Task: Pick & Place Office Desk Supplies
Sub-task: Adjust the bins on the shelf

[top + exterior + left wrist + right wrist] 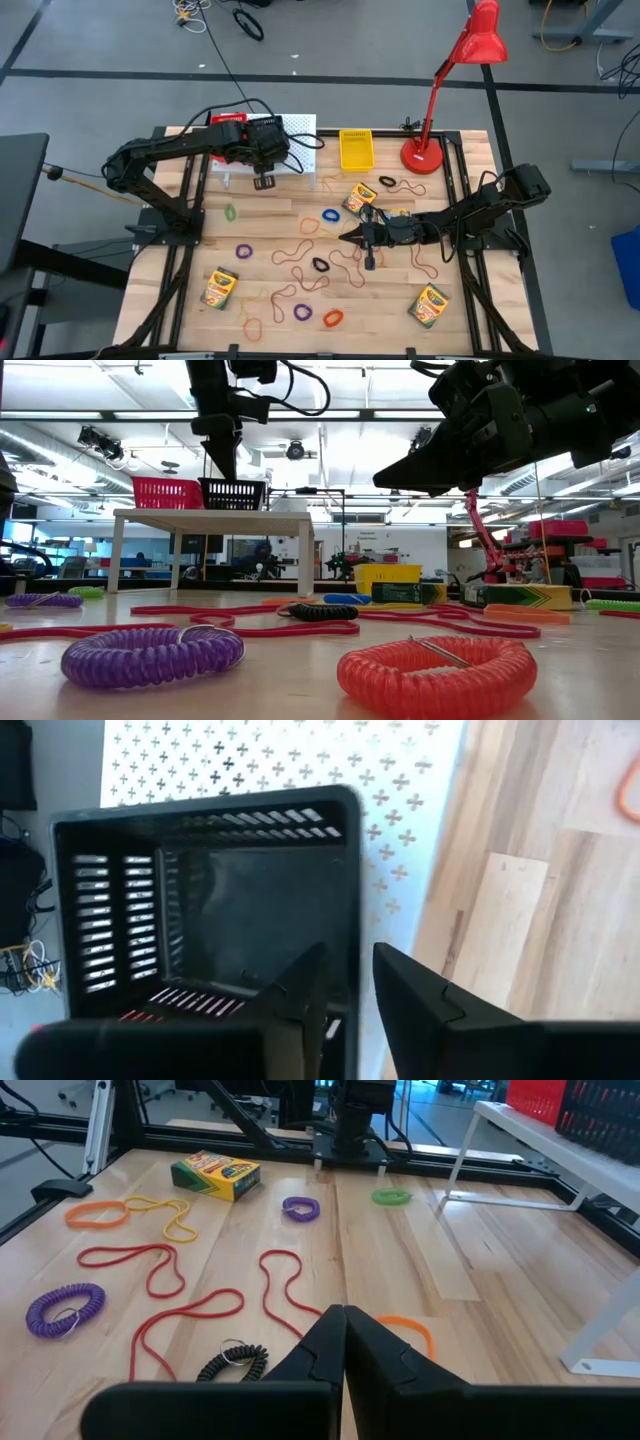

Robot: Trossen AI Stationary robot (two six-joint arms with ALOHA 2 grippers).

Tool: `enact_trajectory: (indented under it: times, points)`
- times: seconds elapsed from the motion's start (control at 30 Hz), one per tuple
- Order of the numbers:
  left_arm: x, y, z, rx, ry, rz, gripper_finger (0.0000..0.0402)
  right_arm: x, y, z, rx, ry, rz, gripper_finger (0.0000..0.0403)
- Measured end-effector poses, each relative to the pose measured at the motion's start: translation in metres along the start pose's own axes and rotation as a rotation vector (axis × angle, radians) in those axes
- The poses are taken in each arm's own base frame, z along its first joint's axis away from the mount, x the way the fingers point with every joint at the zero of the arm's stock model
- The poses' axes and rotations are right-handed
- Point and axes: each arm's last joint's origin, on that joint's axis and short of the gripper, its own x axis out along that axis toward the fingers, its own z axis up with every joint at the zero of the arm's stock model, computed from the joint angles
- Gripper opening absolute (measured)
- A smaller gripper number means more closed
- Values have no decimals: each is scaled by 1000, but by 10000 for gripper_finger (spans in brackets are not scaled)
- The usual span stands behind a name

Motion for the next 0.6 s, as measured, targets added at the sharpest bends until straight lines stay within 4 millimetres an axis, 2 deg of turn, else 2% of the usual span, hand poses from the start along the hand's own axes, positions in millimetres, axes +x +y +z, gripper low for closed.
enact_trajectory:
  times: [0.4, 0.6]
  points:
    - [-3, -6, 2, 20, -6, 25, 123, 0, 0, 0, 0, 0, 1, 11]
    - [-3, -6, 0, 22, 13, 29, 153, 0, 0, 0, 0, 0, 4, 11]
